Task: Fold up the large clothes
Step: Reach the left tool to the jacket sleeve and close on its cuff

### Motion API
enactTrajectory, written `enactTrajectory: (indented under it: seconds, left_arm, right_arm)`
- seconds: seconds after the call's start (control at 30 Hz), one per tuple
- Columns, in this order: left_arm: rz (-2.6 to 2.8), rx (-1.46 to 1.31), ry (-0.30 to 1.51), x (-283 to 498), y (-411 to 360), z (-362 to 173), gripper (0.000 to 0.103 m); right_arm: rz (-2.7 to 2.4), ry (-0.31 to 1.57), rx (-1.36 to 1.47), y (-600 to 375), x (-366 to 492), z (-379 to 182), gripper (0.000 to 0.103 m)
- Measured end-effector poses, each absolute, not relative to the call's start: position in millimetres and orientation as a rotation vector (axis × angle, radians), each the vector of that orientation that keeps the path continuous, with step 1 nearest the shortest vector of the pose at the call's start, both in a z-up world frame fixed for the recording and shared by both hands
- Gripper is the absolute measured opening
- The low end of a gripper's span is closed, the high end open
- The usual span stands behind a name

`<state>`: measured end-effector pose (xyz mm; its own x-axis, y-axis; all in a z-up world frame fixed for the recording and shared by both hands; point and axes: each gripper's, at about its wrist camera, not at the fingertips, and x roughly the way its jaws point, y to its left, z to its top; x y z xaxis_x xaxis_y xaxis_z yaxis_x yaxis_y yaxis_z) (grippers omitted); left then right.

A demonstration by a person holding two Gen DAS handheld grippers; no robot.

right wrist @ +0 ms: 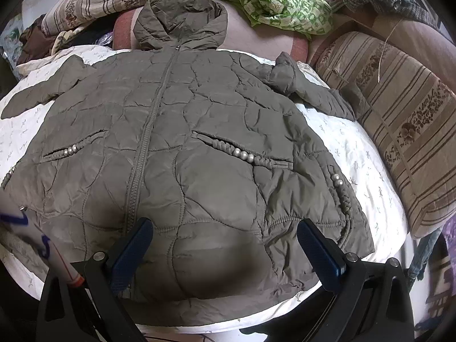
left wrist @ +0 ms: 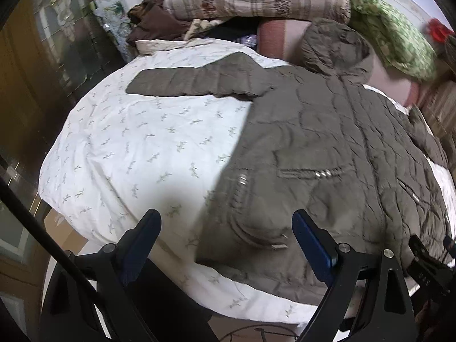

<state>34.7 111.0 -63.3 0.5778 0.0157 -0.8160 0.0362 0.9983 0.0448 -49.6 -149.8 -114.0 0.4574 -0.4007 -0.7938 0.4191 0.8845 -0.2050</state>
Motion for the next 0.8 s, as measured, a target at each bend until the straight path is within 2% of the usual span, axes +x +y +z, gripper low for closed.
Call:
enactTrajectory:
  seconds: [0.43, 0.8]
  left_arm:
    - [0.154, -0.081, 0.925, 114.6, 212.1, -62.4, 0.093]
    - [0.214, -0.207, 0.913, 254.9, 303.9, -70.9, 0.093]
  right_arm:
    - [-0.501, 0.97, 0.001, -144.0, -36.9, -118.0, 0.103]
    - [-0.524, 0.964, 0.032, -147.5, -17.0, -124.1, 0.103]
